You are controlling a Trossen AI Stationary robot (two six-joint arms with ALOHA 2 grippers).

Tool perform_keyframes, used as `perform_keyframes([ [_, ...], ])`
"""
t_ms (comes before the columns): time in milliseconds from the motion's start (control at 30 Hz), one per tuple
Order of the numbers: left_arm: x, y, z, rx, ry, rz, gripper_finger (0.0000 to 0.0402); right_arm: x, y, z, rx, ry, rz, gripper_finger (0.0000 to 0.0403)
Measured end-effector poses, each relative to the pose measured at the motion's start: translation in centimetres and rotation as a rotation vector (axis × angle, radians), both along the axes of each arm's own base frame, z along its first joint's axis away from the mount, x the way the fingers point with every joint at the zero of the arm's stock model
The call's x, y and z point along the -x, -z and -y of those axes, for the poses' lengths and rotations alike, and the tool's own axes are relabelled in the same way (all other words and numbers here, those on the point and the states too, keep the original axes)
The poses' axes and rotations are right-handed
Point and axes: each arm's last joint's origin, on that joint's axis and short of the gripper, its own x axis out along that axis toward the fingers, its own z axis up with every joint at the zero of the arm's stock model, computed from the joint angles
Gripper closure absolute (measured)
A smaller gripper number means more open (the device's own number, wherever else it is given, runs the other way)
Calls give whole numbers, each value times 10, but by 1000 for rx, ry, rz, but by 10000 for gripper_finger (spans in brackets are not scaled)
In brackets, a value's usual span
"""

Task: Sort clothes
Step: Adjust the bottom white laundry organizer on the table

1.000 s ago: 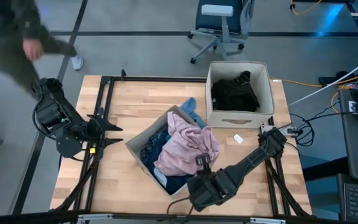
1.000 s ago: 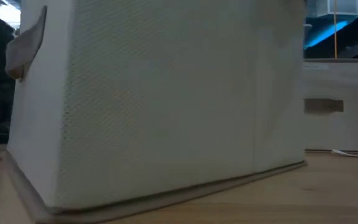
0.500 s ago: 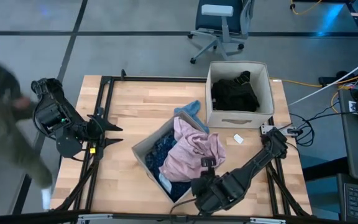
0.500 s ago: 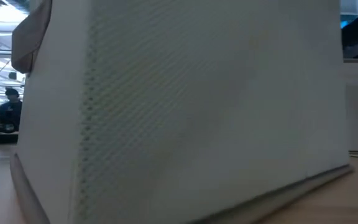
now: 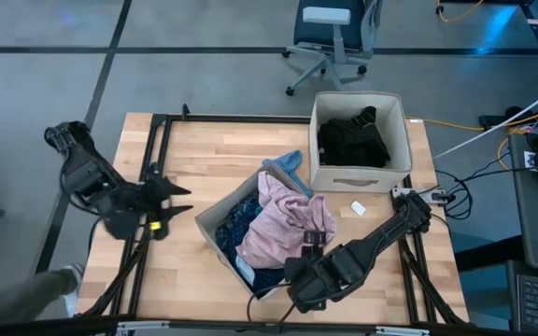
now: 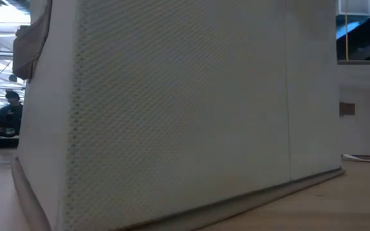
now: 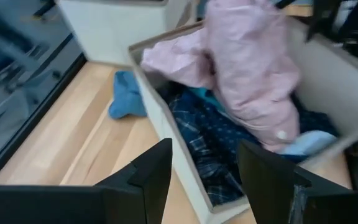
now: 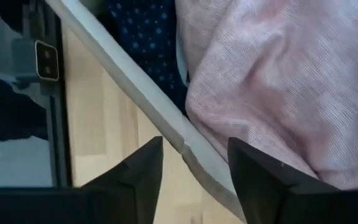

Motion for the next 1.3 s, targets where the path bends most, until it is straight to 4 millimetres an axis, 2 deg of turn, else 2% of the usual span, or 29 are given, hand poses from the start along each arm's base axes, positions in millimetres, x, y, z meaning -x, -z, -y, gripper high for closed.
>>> perform_keyframes([
  [133, -22, 9, -2, 19, -77, -77, 231, 8, -10, 2, -30, 47, 16, 210],
  [267, -52, 21, -6, -1, -76, -189, 231, 22, -26, -1, -13, 52, 85, 204],
  [467, -95, 41, -14, -5, -47, -312, 231, 30, -30, -9, 73, 44, 168, 204],
  [567, -112, 54, -18, 13, -16, -398, 231, 28, -23, -9, 111, 48, 170, 204],
  [700, -128, 70, -12, 66, 72, -493, 231, 25, -2, -11, 179, 43, 127, 206],
  [833, -134, 84, -5, 98, 105, -587, 231, 22, 14, -12, 233, 10, 128, 218],
  [1000, -129, 94, 4, 150, 108, -709, 231, 16, 30, -9, 304, -14, 135, 233],
  [1300, -110, 95, 34, 312, 148, -801, 231, 7, 37, -1, 461, -54, 189, 237],
])
